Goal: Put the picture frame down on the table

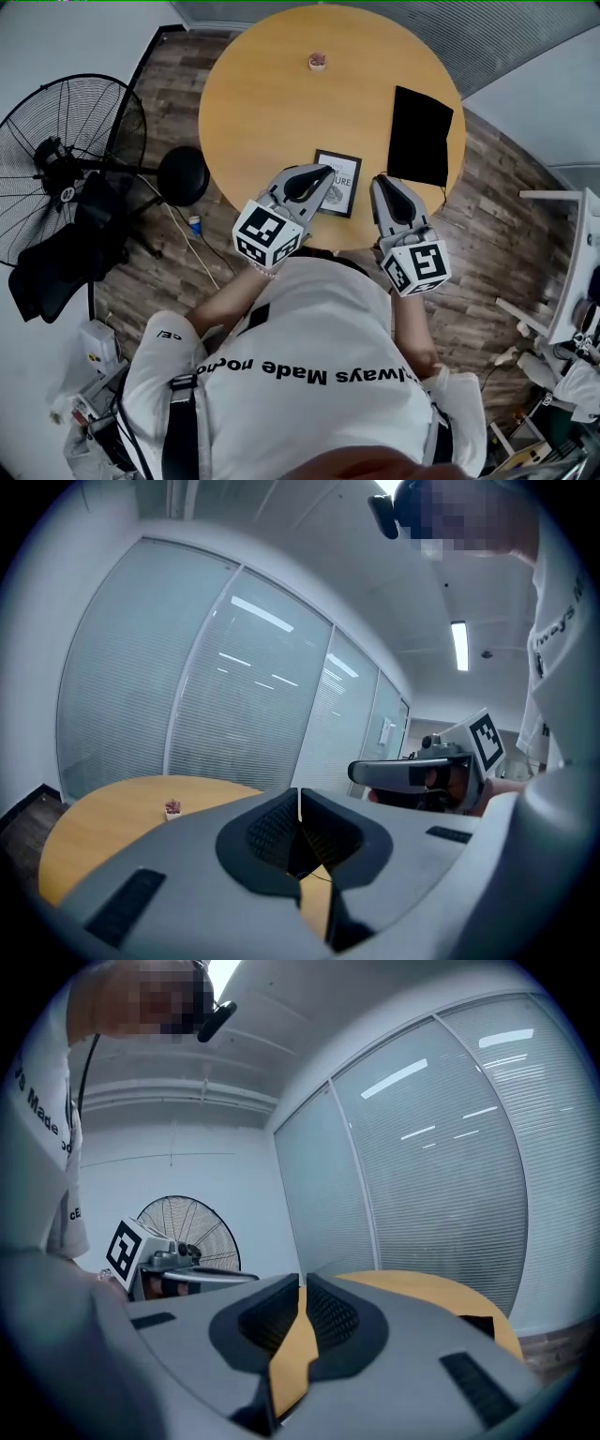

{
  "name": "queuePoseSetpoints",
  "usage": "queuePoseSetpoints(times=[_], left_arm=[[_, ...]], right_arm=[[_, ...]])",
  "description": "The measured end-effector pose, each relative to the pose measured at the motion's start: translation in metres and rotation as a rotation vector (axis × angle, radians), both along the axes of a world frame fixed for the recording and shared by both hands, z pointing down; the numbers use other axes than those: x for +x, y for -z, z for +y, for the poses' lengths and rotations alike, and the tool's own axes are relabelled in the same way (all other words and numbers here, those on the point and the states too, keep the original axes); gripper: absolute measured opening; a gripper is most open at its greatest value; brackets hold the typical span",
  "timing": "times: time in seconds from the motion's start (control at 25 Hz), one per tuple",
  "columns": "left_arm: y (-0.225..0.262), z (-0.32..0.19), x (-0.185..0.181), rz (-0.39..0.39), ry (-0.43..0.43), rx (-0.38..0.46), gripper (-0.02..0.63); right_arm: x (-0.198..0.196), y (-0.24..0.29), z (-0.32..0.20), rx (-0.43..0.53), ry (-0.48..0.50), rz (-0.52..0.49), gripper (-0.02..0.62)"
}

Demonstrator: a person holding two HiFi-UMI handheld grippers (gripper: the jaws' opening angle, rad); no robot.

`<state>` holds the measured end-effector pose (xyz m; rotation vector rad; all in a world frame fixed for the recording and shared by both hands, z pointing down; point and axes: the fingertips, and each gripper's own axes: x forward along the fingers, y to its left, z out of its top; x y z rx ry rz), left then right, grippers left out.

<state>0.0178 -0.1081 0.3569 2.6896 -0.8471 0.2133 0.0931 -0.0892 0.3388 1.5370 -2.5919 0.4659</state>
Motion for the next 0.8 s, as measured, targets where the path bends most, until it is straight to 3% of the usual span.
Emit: queuePoseSetpoints(times=[0.8], left_arm=[[0.069,0.012,-0.007,0.042,0.025,0.103,0.032]], right_arm=[[-0.003,0.076,0.015,0.127,0.031,0.053,0.048]])
